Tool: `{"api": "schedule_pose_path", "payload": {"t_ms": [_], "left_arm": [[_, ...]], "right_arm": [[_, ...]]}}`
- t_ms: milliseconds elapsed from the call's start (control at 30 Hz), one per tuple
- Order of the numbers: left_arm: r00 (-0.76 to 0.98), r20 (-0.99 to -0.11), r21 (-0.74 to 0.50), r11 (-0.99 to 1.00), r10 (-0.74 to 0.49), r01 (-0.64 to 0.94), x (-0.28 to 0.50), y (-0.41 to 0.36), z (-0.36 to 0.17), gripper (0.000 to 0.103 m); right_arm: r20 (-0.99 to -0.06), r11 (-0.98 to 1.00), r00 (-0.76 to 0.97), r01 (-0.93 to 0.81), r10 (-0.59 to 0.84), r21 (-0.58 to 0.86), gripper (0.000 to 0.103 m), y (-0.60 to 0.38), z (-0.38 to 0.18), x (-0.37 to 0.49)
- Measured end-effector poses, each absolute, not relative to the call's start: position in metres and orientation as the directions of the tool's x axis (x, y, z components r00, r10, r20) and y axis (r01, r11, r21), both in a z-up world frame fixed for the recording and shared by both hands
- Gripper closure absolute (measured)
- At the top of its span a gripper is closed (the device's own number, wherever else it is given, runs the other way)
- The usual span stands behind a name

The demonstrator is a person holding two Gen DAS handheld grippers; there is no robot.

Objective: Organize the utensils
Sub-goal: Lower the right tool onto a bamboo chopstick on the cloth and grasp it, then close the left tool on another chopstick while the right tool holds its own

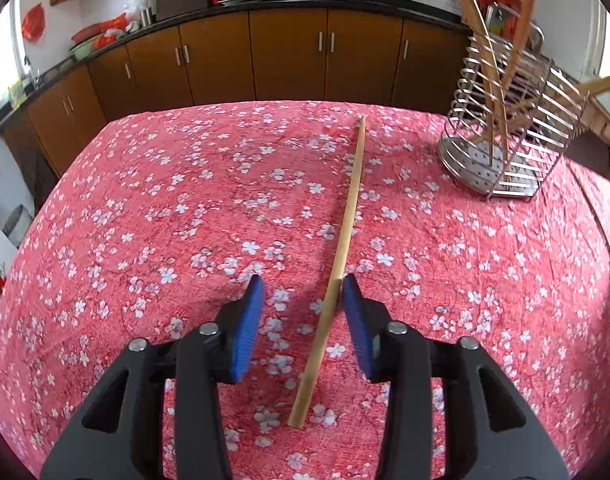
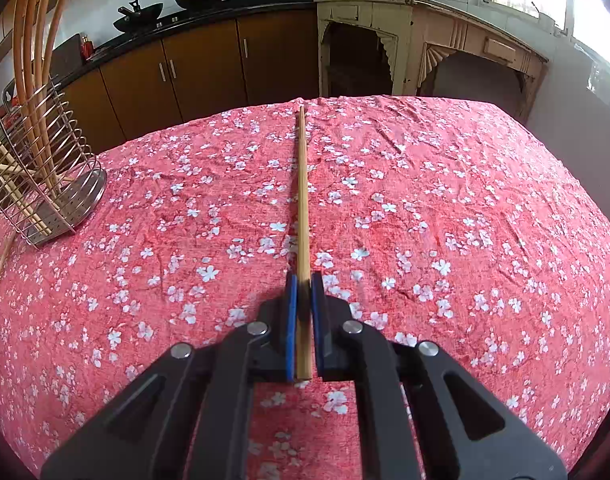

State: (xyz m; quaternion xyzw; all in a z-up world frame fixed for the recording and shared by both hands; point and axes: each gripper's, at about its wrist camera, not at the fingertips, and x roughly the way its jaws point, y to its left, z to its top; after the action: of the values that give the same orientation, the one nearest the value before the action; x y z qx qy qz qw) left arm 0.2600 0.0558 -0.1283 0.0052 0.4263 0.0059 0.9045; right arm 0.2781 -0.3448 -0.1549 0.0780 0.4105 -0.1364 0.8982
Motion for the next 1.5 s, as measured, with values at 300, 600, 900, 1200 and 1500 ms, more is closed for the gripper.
{"api": "schedule_pose_path", "payload": {"t_ms": [300, 600, 900, 1200, 1500], "left_arm": [[0.635, -0.772, 0.018, 1.0, 0.004, 0.016, 0.26, 0.052, -0.128, 0.058], [0.631, -0.775, 0.04, 0.991, -0.048, 0.124, 0.226, 0.053, -0.129, 0.058], [0.631, -0.774, 0.053, 0.986, -0.061, 0.16, 0.208, 0.05, -0.128, 0.069], [0.633, -0.772, 0.082, 0.978, -0.058, 0.19, 0.196, 0.037, -0.128, 0.096], [0.684, -0.723, 0.068, 0.975, -0.097, 0.209, 0.181, 0.044, -0.107, 0.096]], "right_arm": [[-0.759, 0.95, 0.626, 0.31, -0.18, 0.029, 0.094, -0.344, -0.155, 0.278], [-0.763, 0.961, 0.619, 0.275, -0.183, -0.007, 0.094, -0.335, -0.155, 0.251], [-0.768, 0.962, 0.612, 0.273, -0.189, -0.019, 0.094, -0.333, -0.154, 0.241], [-0.761, 0.962, 0.62, 0.272, -0.193, -0.022, 0.095, -0.329, -0.153, 0.231], [-0.697, 0.964, 0.69, 0.265, -0.196, -0.01, 0.095, -0.331, -0.131, 0.206]]}}
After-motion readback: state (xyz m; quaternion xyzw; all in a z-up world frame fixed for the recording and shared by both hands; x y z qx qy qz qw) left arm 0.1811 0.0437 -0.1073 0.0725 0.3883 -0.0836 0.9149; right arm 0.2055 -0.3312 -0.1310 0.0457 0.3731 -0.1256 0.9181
